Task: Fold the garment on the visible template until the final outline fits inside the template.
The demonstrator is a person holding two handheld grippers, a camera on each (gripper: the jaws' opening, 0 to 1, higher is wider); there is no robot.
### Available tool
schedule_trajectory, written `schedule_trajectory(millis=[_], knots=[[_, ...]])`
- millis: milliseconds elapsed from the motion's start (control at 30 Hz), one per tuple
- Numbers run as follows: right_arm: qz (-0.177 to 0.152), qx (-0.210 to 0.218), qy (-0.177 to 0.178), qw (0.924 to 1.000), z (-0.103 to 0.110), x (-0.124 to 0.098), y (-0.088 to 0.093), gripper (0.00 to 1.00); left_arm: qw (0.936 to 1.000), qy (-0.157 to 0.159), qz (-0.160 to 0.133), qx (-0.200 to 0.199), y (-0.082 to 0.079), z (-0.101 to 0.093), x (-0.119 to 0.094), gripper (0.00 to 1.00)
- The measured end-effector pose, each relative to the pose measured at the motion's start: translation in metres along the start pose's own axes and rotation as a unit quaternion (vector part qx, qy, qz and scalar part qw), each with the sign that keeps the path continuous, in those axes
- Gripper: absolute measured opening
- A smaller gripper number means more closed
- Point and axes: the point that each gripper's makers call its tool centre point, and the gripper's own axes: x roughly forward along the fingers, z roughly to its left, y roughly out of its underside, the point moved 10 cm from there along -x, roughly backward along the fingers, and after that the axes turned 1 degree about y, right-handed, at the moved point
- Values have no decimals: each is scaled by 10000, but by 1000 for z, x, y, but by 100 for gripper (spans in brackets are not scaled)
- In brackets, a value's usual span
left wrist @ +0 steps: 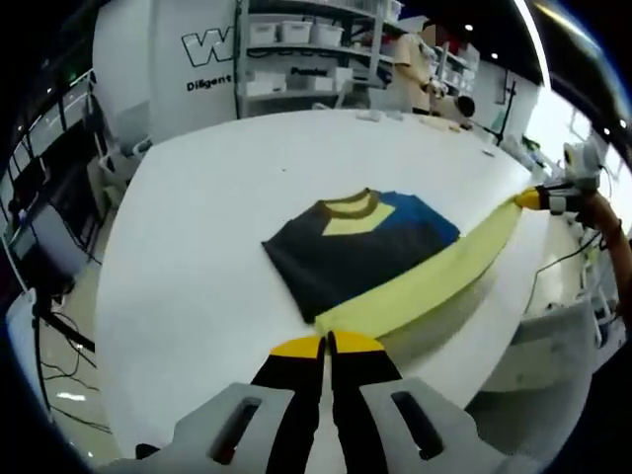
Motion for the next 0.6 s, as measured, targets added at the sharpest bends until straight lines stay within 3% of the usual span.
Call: schedule_trajectory(millis=[333, 600], knots=[[-283, 15, 161, 9995, -7, 7, -23, 0, 9994, -102, -321, -19, -36, 15, 6, 2], [-476, 30, 211, 9986, -11, 20, -45, 0, 9988, -135, -463, 12, -54, 19, 18, 2]])
